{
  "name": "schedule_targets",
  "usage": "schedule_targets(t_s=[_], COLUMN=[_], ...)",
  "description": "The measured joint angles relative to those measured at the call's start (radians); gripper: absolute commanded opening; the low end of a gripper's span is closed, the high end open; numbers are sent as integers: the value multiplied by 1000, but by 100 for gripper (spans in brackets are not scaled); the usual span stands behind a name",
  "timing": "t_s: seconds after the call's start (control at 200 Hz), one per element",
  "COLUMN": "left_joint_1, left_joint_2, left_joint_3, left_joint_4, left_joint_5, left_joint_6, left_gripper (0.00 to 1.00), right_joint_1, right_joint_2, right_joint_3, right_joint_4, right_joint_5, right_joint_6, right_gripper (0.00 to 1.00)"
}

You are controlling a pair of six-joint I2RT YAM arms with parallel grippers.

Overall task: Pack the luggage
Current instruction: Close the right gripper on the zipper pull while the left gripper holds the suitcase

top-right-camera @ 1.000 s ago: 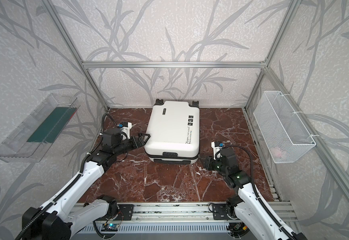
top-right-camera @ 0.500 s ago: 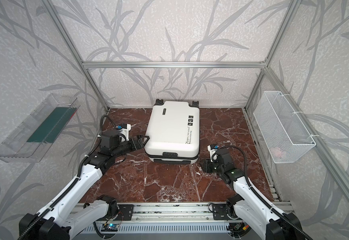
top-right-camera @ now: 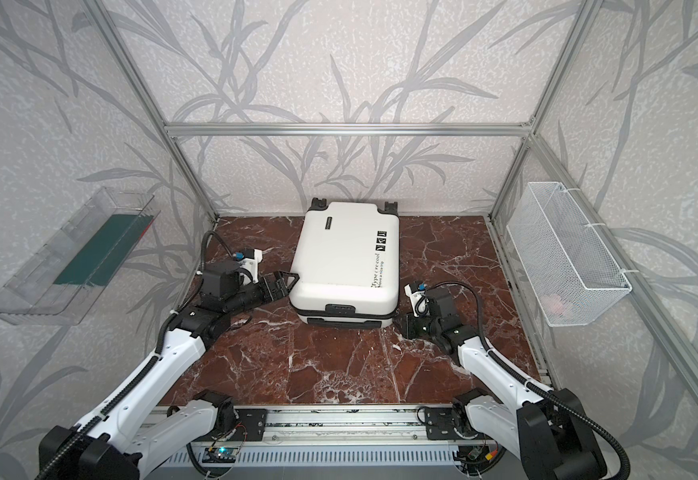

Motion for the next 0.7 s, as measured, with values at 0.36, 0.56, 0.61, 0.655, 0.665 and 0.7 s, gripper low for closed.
schedule_targets(t_s=[0.36, 0.56, 0.61, 0.655, 0.665, 0.7], left_joint_1=[0, 0, 0, 0, 0, 0], left_joint_2=[2, 2, 2, 2, 2, 2], left_joint_3=[0, 0, 0, 0, 0, 0], left_joint_4=[1, 1, 1, 1, 1, 1], left_joint_5=[0, 1, 1, 0, 1, 1], left_joint_6=[0, 0, 0, 0, 0, 0], left_gripper=[99, 99, 99, 99, 99, 99], right_joint_1=[0, 1, 1, 1, 1, 1], right_joint_2=[-61, -92, -98, -101, -102, -103], right_joint_3=[1, -13, -18, -21, -22, -24], right_joint_4=[-21, -18, -16, -15, -14, -12], right_joint_5=[-6, -6, -6, -6, -6, -6], right_joint_6=[-14, -13, -13, -10, -10, -8], right_gripper=[10, 2, 0, 0, 0, 0])
